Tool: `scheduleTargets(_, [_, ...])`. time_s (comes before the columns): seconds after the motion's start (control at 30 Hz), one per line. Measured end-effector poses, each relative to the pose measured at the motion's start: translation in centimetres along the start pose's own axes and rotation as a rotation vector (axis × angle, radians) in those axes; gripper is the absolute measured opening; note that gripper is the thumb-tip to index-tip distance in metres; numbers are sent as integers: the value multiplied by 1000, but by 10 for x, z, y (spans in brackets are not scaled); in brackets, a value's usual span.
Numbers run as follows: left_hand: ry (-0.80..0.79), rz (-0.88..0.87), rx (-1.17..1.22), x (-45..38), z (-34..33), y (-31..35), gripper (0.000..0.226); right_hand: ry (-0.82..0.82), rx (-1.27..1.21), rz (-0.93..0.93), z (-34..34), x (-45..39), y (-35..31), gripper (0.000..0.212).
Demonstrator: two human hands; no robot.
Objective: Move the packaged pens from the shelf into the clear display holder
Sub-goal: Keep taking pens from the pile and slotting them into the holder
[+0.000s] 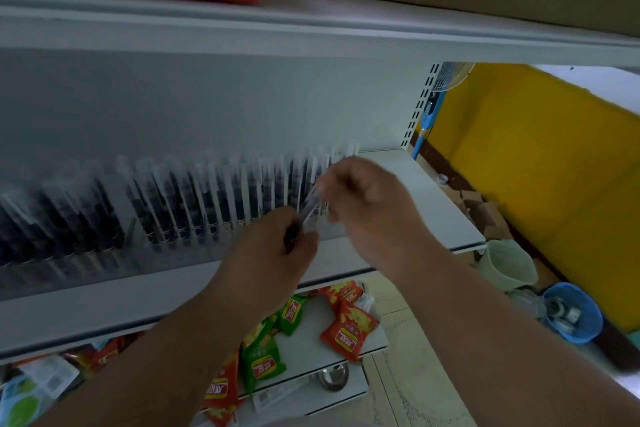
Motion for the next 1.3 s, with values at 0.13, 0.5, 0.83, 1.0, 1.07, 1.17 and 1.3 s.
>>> scheduleTargets(0.13, [58,-77,-191,6,18,-9,17,298,-205,19,35,-12,2,15])
scheduleTargets(0.5, [85,-194,-547,16,15,-35,54,321,436,347,39,-28,-15,10])
scheduleTargets(0.83, [109,-227,-512,14,14,-36,52,330,477,307,33,-39,-8,14])
scheduleTargets(1.0, [119,-221,-504,13,13,-38,53,286,519,290,30,-44,-9,17])
scheduleTargets(1.07, [120,-217,-497,14,13,-38,53,223,553,251,25,-44,1,17])
scheduleTargets(1.17, [128,-210,-492,13,13,-39,54,143,581,167,12,-37,23,16])
scheduleTargets(1.3, [134,-207,-495,13,12,-41,55,179,569,161,8,-37,27,16])
Point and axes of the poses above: each hand's wrist, its own x-axis away from the middle knuckle, its own z-axis out of the back of the hand, y = z × x, the point moved 6 cm from there along -x, towards the middle knuckle, and after that the axes turned 2 degrees about y, right-handed, at the moved point
